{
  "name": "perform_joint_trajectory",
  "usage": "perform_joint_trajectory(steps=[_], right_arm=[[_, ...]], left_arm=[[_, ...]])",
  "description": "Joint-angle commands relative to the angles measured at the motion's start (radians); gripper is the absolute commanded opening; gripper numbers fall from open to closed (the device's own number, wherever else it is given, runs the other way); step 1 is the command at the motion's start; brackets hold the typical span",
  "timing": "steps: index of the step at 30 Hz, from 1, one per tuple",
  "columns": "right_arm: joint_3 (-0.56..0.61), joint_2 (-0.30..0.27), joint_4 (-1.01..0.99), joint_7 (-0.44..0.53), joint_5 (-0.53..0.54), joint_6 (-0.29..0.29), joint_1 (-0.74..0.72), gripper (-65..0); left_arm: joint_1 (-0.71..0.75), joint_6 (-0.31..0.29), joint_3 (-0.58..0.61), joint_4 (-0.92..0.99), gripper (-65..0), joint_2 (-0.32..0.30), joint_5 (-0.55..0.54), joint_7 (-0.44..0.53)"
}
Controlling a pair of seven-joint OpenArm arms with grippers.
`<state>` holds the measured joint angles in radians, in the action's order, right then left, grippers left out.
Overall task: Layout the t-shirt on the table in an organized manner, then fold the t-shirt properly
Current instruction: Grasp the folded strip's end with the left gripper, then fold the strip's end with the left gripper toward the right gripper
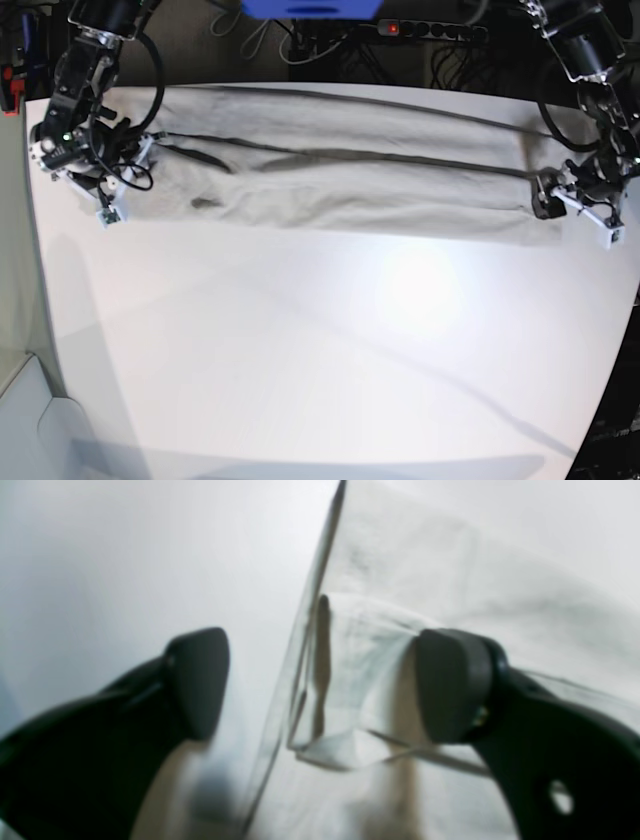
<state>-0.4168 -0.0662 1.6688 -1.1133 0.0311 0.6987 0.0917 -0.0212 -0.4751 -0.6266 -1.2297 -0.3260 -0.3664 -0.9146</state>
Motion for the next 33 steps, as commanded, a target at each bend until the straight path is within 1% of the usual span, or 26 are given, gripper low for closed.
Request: perform_joint_trajectory(steps=[1, 2, 3, 6, 7, 9, 11, 13, 15, 17, 20, 21, 23, 25, 28, 30, 33], right_arm=[[-0.001, -0.005, 0.003, -0.02, -0.017, -0.001, -0.002, -35.6], [-0.001, -0.005, 0.003, -0.02, -0.017, -0.001, -0.002, -35.6], [-0.001, -0.005, 0.003, -0.02, -0.017, -0.001, -0.002, -35.6], [-0.001, -0.005, 0.003, -0.02, -0.017, -0.001, -0.014, -35.6], [-0.001, -0.005, 0.003, -0.02, -0.017, -0.001, -0.019, -35.6], [-0.001, -0.005, 0.003, -0.02, -0.017, -0.001, -0.023, -35.6], [0.0, -0.005, 0.003, -0.02, -0.017, -0.001, -0.023, -35.6], [0.0, -0.005, 0.003, -0.02, -0.017, -0.001, -0.023, -35.6], [0.002, -0.005, 0.003, -0.02, -0.017, -0.001, -0.023, -35.6], [0.002, -0.005, 0.003, -0.02, -0.017, -0.001, -0.025, -35.6], [0.003, -0.005, 0.001, -0.02, -0.017, -0.001, -0.043, -35.6], [0.003, -0.005, 0.001, -0.023, -0.017, -0.001, -0.046, -35.6], [0.003, -0.005, 0.001, -0.023, -0.017, -0.001, -0.046, -35.6], [0.005, -0.005, 0.001, -0.023, -0.017, -0.001, -0.046, -35.6], [0.005, -0.005, 0.001, -0.021, -0.017, -0.001, -0.046, -35.6], [0.005, -0.005, 0.001, -0.021, -0.017, -0.001, -0.046, -35.6], [0.005, -0.005, 0.001, -0.021, -0.017, -0.001, -0.046, -35.6]], left_arm=[[-0.001, -0.006, 0.02, -0.005, -18.6, -0.005, -0.013, -0.024], [0.0, -0.006, 0.032, -0.003, -25.9, -0.005, -0.013, -0.024], [0.002, -0.006, 0.038, 0.001, -34.8, -0.005, -0.013, -0.024], [0.004, -0.006, 0.04, 0.005, -64.3, 0.003, -0.013, -0.024], [0.004, -0.006, 0.038, 0.005, -65.0, 0.003, -0.013, -0.024], [0.004, -0.006, 0.037, -0.006, -62.0, 0.001, -0.015, -0.037], [0.004, 0.003, 0.038, -0.035, -65.0, -0.002, -0.015, -0.065], [0.004, 0.005, 0.034, -0.109, -64.7, 0.001, -0.015, -0.103], [0.005, 0.016, 0.032, -0.226, -64.9, 0.009, -0.015, -0.142], [0.028, 0.071, 0.032, -0.364, -64.9, 0.046, -0.015, -0.182], [0.054, 0.209, 0.046, -0.606, -64.9, 0.118, -0.015, -0.231], [0.063, 0.25, 0.067, -0.672, -64.8, 0.147, -0.015, -0.254], [0.07, 0.326, 0.109, -0.746, -64.8, 0.193, -0.015, -0.286], [0.073, 0.387, 0.159, -0.75, -64.8, 0.245, -0.015, -0.289], [0.106, 0.447, 0.262, -0.727, -64.8, 0.314, -0.009, -0.286], [0.111, 0.488, 0.347, -0.709, -64.8, 0.364, 0.046, -0.265], [0.114, 0.586, 0.503, -0.694, -65.0, 0.451, 0.172, -0.229]])
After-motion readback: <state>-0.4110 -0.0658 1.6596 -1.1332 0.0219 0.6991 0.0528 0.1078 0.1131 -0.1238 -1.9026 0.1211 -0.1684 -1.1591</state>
